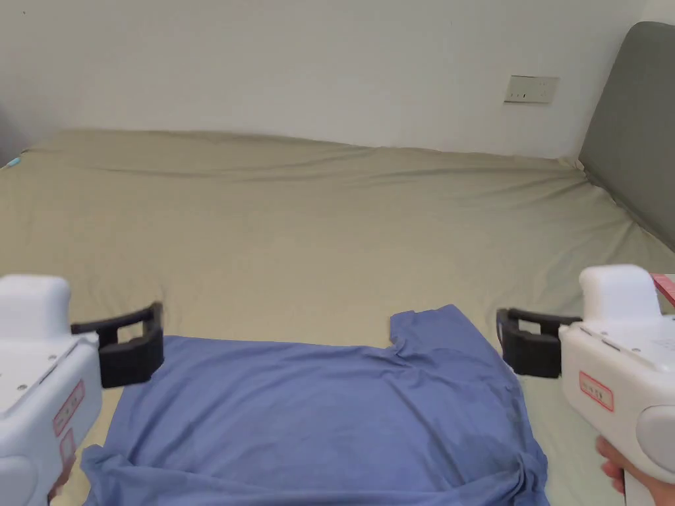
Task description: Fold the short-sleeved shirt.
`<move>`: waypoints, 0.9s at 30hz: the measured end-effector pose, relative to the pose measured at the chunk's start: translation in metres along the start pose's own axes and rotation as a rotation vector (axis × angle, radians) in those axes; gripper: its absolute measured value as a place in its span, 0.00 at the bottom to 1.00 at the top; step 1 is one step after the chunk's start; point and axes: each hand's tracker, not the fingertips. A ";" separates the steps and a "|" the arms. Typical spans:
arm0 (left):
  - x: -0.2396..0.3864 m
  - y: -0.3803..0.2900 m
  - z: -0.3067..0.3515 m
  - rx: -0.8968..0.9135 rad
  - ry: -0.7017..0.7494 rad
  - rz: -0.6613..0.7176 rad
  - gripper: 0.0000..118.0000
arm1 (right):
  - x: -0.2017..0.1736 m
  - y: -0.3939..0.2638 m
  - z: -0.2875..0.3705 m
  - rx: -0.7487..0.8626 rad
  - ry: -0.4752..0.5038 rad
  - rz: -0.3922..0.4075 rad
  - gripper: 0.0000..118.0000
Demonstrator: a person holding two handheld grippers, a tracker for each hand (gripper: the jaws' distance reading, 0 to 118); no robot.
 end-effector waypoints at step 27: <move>0.060 -0.015 -0.054 -0.047 -0.166 -0.175 0.00 | -0.078 0.009 -0.016 0.139 0.037 0.156 0.02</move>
